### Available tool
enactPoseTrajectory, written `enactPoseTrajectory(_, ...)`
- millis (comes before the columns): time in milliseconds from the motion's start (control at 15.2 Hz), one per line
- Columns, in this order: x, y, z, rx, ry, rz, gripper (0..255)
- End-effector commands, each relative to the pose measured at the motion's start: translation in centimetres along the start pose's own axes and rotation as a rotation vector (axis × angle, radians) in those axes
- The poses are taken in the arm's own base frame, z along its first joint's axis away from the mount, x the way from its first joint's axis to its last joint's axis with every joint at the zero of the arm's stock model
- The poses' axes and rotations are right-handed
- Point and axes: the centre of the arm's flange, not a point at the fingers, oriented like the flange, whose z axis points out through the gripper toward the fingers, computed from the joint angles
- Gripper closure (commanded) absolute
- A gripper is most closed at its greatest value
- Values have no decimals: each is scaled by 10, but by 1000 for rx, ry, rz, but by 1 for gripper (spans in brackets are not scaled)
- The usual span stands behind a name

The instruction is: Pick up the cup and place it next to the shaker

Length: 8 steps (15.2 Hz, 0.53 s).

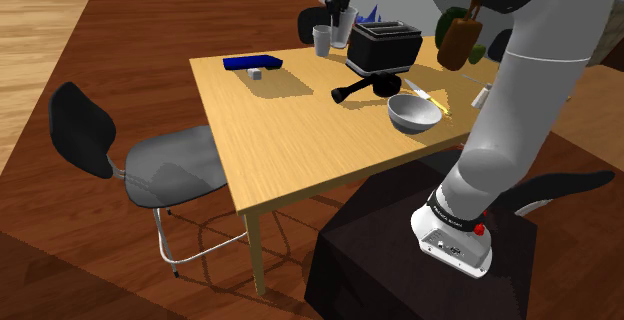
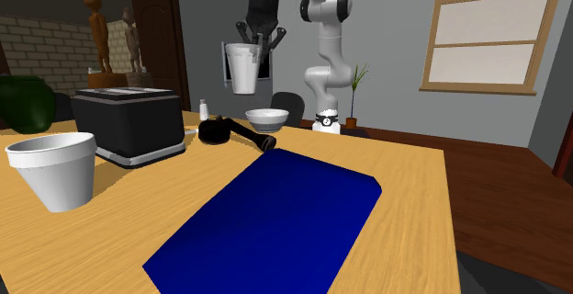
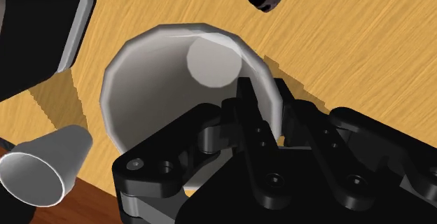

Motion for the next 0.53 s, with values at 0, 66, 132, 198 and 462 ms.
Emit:
enactPoseTrajectory(0,-26,10,1,0,0,-1,255)
enactPoseTrajectory(66,-37,17,2,0,0,-1,255)
enactPoseTrajectory(132,-49,23,3,0,0,-1,255)
enactPoseTrajectory(198,-60,29,4,0,0,-1,255)
enactPoseTrajectory(462,-106,54,10,0,0,-1,255)
